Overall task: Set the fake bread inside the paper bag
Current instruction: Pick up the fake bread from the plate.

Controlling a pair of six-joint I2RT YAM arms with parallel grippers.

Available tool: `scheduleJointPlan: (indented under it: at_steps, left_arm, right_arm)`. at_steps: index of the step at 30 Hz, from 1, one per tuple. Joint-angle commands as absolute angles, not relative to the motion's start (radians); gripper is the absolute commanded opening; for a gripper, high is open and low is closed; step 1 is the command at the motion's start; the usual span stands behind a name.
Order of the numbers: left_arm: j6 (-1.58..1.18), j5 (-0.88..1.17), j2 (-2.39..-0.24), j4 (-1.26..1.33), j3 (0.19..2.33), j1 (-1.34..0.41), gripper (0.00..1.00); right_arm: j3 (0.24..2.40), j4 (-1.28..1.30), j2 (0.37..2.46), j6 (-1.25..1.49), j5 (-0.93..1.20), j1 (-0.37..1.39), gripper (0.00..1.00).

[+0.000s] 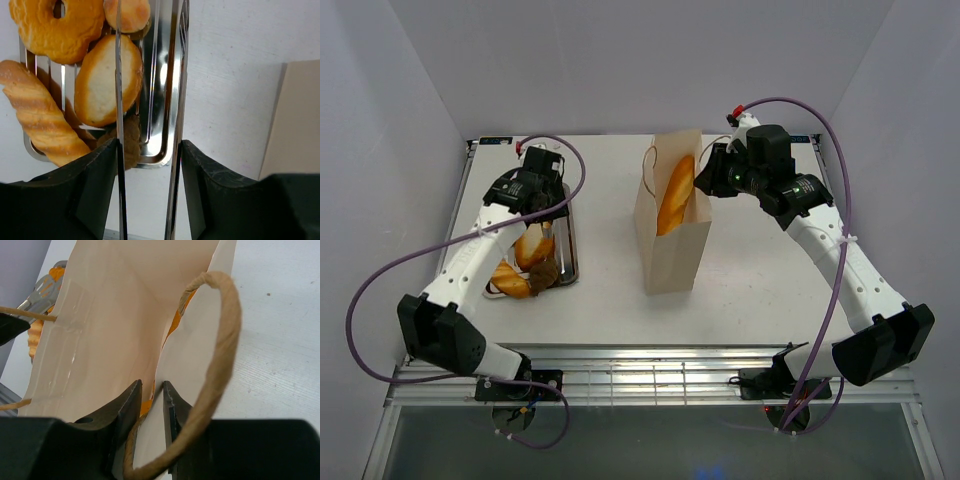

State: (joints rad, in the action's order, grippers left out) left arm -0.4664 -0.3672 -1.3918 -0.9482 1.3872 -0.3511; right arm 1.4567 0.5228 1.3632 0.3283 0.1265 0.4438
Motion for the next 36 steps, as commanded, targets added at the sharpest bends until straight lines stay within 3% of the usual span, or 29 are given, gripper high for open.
scheduleJointPlan:
  at_steps: [1,15,36]
  left_arm:
    - [-0.382,-0.411,-1.486,-0.878,1.459,-0.316,0.62]
    - [-0.308,-0.460,-1.724,-0.819,1.572,-0.290,0.60]
    - [-0.318,-0.494,-1.684,-0.822,1.451,-0.308,0.59]
  right_arm:
    - [1.474,0.509,1.351,0.307,0.123,0.448,0.30]
    - [1.476,0.508,1.364,0.305,0.123,0.448,0.30]
    - [1.476,0.495,1.367,0.321,0.138,0.449,0.30]
